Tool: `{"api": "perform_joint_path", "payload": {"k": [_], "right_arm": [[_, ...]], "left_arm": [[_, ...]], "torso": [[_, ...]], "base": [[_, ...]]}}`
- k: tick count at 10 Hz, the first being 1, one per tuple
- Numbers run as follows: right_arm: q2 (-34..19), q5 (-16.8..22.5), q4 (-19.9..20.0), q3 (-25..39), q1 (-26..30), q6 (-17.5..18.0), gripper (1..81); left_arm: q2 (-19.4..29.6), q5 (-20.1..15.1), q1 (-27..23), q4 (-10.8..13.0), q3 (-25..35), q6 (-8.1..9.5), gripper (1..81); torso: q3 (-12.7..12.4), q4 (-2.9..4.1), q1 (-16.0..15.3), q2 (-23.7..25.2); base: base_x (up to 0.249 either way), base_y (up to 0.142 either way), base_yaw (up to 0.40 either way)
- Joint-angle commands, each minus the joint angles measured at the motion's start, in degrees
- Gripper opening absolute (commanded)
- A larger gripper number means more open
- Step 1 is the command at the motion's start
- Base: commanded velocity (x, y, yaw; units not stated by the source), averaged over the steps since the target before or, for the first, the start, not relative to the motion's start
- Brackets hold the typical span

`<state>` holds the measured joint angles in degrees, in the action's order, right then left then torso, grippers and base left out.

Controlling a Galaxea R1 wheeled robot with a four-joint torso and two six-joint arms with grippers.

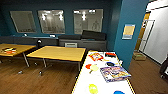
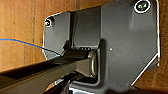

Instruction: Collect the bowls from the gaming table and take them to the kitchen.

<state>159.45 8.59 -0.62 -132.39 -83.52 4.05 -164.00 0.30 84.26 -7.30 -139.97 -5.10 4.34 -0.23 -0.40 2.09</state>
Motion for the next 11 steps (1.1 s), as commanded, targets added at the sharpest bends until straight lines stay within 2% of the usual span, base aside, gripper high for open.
{"api": "perform_joint_path", "payload": {"k": [1, 2, 3, 4, 5, 6, 8, 10, 11], "right_arm": [[-1.57, 2.92, 0.36, 0.65, 3.48, 0.00, 81.1], [-2.61, 2.75, 0.36, 1.86, 3.75, 0.17, 81.1], [-5.33, 1.96, 0.45, 5.03, 4.19, 0.35, 81.1], [-7.37, 1.07, 0.36, 7.60, 4.45, 0.35, 81.1], [-12.33, -0.32, 0.36, 13.78, 4.98, 0.44, 81.1], [-17.07, -2.24, 0.53, 19.40, 5.76, 0.78, 81.1], [-26.53, -6.84, 1.06, 28.78, 7.00, 4.39, 81.1], [-35.37, -7.10, 1.15, 36.57, 9.71, 5.35, 81.1], [-37.66, -7.36, 1.84, 38.68, 10.51, 5.44, 81.1]], "left_arm": [[-0.10, -3.12, -3.00, 0.01, 0.22, -0.09, 81.1], [-0.28, -3.12, -3.00, 0.01, 0.22, -0.18, 81.1], [-0.37, -3.12, -3.09, 0.09, 0.22, -0.18, 81.1], [-0.37, -3.12, -3.00, 0.10, 0.14, -0.27, 81.1], [-0.45, -3.12, -3.00, 0.01, 0.14, -0.26, 81.1], [-0.71, -3.12, -3.00, 0.09, 0.14, -0.27, 81.1], [-1.07, -3.12, -3.00, 0.09, 0.14, -0.18, 81.1], [-1.16, -3.12, -3.00, -0.08, 0.14, -0.18, 81.1], [-1.33, -3.12, -3.00, -0.17, 0.14, -0.18, 81.1]], "torso": [[5.03, 0.00, 0.00, 0.00], [7.09, 0.00, -0.02, 0.00], [14.33, 0.00, -0.05, -0.02], [11.13, 0.00, -0.05, -0.02], [7.69, 0.00, -0.07, -0.02], [9.47, 0.00, -0.07, -0.05], [10.65, 0.00, -0.09, -0.07], [10.66, 0.00, -0.11, -0.09], [10.66, 0.00, -0.11, -0.09]], "base": [[0.000, 0.000, 0.000], [0.000, 0.000, 0.000], [0.000, 0.000, 0.000], [0.000, 0.000, 0.000], [0.000, 0.000, 0.000], [0.000, 0.000, 0.000], [0.000, 0.000, 0.000], [0.000, 0.000, 0.000], [0.000, 0.000, 0.000]]}}
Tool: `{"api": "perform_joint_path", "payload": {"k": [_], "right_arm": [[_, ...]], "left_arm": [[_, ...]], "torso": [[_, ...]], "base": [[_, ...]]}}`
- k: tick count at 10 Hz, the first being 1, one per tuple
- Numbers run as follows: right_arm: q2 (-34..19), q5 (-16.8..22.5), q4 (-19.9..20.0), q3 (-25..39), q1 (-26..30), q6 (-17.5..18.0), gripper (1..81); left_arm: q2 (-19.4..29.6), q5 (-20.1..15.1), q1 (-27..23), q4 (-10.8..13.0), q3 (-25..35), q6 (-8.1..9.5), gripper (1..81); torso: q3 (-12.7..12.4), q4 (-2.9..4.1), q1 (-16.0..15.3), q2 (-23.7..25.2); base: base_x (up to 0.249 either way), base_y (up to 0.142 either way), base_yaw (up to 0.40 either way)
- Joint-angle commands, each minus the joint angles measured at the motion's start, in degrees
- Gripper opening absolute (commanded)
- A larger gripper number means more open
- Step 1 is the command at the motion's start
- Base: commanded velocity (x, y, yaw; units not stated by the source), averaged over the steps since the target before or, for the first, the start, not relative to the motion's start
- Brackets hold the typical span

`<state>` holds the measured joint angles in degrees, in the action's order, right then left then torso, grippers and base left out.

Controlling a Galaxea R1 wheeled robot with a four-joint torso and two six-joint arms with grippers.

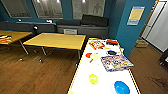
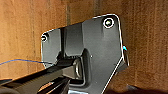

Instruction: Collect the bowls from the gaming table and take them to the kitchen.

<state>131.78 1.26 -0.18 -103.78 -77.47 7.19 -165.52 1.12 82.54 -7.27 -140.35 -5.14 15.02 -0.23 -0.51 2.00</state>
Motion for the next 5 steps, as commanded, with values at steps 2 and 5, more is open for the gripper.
{"api": "perform_joint_path", "payload": {"k": [2, 5], "right_arm": [[-14.49, -0.90, 2.38, 13.69, 6.05, 4.22, 81.1], [-23.08, -1.26, 2.20, 22.89, 10.43, 6.60, 81.1]], "left_arm": [[-0.78, -3.93, -1.37, -0.12, 0.51, -0.13, 81.1], [-0.96, -3.93, -1.55, -0.03, 0.51, -0.13, 81.1]], "torso": [[0.00, 0.00, 0.00, 0.00], [0.00, 0.00, 0.00, 0.00]], "base": [[0.000, 0.000, 0.000], [0.000, 0.000, 0.000]]}}
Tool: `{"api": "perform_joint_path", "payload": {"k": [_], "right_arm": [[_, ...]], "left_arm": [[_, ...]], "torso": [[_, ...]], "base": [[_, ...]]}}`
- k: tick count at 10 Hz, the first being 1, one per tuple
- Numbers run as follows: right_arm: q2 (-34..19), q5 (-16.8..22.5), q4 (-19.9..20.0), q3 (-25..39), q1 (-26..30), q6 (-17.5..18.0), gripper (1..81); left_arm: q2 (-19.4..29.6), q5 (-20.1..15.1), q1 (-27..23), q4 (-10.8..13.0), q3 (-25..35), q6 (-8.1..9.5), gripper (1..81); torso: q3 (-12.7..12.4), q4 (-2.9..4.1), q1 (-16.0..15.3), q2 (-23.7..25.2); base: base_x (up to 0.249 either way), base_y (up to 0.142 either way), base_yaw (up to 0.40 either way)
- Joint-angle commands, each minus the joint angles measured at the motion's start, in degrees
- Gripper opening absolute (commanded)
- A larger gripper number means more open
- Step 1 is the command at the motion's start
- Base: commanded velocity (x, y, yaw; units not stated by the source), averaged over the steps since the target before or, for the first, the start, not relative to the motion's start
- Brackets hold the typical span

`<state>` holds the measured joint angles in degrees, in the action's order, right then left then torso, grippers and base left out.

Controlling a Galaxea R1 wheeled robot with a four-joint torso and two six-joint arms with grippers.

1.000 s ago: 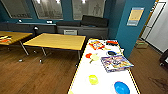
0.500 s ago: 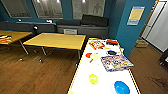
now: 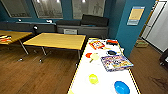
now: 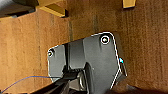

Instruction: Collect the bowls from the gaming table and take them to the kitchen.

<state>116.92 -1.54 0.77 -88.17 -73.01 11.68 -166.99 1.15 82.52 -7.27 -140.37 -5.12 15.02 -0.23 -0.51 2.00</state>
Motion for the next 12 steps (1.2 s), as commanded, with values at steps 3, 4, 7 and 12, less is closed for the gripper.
{"api": "perform_joint_path", "payload": {"k": [3, 4, 7, 12], "right_arm": [[-17.28, 0.92, 1.34, 14.69, 11.77, 4.30, 81.1], [-19.65, 1.10, 1.86, 16.45, 14.67, 5.62, 81.1], [-22.22, 1.62, 6.68, 13.23, 21.53, 9.14, 81.1], [-17.14, 12.96, 8.10, 10.59, 36.99, 10.71, 81.1]], "left_arm": [[0.25, -3.96, -1.61, -0.12, 0.54, -0.15, 81.1], [0.16, -3.96, -1.61, -0.12, 0.54, -0.15, 81.1], [0.07, -3.96, -1.70, -0.12, 0.45, -0.15, 81.1], [-0.01, -3.96, -1.79, -0.21, 0.44, -0.07, 81.1]], "torso": [[0.02, 0.00, 0.00, 0.00], [0.02, 0.00, 0.00, 0.00], [0.02, 0.00, 0.00, 0.00], [0.07, 0.00, -0.05, -0.02]], "base": [[0.000, 0.000, 0.000], [0.000, 0.000, 0.000], [0.000, 0.000, 0.000], [0.000, 0.000, 0.000]]}}
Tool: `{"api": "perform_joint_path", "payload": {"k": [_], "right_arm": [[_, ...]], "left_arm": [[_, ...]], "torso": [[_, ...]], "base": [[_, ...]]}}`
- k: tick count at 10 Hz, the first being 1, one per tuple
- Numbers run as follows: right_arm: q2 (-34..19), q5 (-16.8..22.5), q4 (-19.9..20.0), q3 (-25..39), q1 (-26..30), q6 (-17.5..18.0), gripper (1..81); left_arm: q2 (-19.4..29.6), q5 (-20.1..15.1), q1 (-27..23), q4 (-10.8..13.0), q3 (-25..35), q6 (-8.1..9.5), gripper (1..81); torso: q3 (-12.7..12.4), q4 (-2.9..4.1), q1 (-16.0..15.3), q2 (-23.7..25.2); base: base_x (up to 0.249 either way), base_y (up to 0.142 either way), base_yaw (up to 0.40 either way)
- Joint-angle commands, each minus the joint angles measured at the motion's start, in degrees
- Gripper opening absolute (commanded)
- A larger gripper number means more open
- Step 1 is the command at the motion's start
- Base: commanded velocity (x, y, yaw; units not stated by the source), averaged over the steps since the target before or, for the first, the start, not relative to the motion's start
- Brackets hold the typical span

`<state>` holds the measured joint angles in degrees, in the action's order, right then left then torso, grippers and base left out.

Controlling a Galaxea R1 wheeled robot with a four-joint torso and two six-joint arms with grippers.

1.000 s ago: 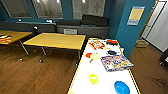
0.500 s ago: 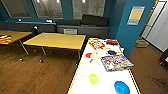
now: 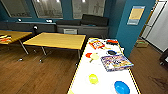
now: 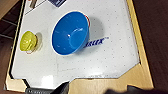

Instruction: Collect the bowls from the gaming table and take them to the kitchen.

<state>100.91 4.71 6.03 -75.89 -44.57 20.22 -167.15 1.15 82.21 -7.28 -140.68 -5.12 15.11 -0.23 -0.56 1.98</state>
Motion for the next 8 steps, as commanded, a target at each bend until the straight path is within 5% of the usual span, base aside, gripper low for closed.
{"api": "perform_joint_path", "payload": {"k": [1, 4, 6, 8], "right_arm": [[0.44, 7.06, 3.02, -2.84, 9.97, 4.02, 81.1], [4.15, 10.59, 3.02, -5.23, 13.40, 4.65, 81.1], [4.15, 10.59, 6.18, -9.08, 14.80, 12.19, 81.1], [5.38, 10.94, 5.66, -10.94, 17.52, 13.35, 81.1]], "left_arm": [[0.23, -3.96, -1.48, -0.46, 0.58, -0.07, 81.1], [-0.12, -3.96, -1.31, -0.54, 0.40, -0.07, 81.1], [-0.38, -3.96, -1.31, -0.54, 0.40, -0.07, 81.1], [-0.21, -3.96, -1.31, -0.63, 0.23, 0.02, 81.1]], "torso": [[0.00, 0.00, 0.00, 0.00], [0.02, 0.00, -0.04, -0.02], [0.05, 0.00, -0.04, -0.05], [0.05, 0.00, -0.06, -0.05]], "base": [[0.000, 0.000, 0.000], [0.000, 0.000, 0.000], [0.000, 0.000, 0.000], [0.000, 0.000, 0.000]]}}
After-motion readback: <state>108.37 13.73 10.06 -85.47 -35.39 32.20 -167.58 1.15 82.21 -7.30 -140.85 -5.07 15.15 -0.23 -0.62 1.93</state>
